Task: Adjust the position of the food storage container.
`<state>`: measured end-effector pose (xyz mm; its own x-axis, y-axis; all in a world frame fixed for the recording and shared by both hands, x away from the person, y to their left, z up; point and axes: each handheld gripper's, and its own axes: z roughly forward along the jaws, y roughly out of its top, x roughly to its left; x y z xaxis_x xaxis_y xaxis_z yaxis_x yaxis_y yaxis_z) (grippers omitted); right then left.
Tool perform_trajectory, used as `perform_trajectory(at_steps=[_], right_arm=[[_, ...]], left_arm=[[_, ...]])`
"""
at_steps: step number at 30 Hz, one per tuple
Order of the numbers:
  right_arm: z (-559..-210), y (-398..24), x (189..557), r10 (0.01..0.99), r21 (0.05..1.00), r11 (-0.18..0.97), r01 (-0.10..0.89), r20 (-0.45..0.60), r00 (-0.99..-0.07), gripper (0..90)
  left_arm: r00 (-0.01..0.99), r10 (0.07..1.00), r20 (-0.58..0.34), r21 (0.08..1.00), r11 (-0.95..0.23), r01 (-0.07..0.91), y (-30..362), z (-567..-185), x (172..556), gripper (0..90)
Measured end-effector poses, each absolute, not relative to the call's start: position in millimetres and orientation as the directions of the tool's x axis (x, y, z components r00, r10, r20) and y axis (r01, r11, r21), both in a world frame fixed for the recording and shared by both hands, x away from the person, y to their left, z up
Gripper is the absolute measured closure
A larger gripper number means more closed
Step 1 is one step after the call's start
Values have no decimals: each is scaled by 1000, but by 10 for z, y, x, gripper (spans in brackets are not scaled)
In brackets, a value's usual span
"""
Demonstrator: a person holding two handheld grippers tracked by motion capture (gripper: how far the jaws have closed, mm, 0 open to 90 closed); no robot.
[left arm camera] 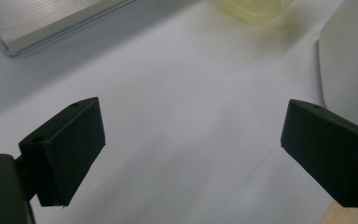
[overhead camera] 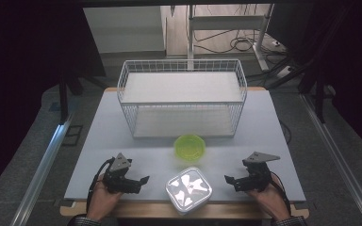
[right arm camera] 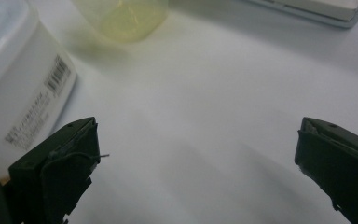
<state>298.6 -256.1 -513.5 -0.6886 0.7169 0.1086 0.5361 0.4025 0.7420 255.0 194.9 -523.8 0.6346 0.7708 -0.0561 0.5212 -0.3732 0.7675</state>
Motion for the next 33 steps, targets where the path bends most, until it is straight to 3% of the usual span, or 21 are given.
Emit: perform_trajectory(at_steps=[11,19,24,33], right_arm=[[-5078,-2589,2984,725,744,401,534,98,-682,43],[-5054,-2559,2968,721,735,403,545,111,-684,128],[-5044,-2521,2956,713,735,414,537,106,-694,196],[-4925,-2423,2934,679,736,431,521,116,-725,401]], left_arm=[[641,764,-74,780,-356,514,1954,-5233,2534,53],[659,750,-62,784,-372,497,1931,-5240,2529,59],[663,746,-59,786,-375,491,1925,-5236,2525,60],[667,744,-35,781,-396,483,1904,-5244,2522,67]])
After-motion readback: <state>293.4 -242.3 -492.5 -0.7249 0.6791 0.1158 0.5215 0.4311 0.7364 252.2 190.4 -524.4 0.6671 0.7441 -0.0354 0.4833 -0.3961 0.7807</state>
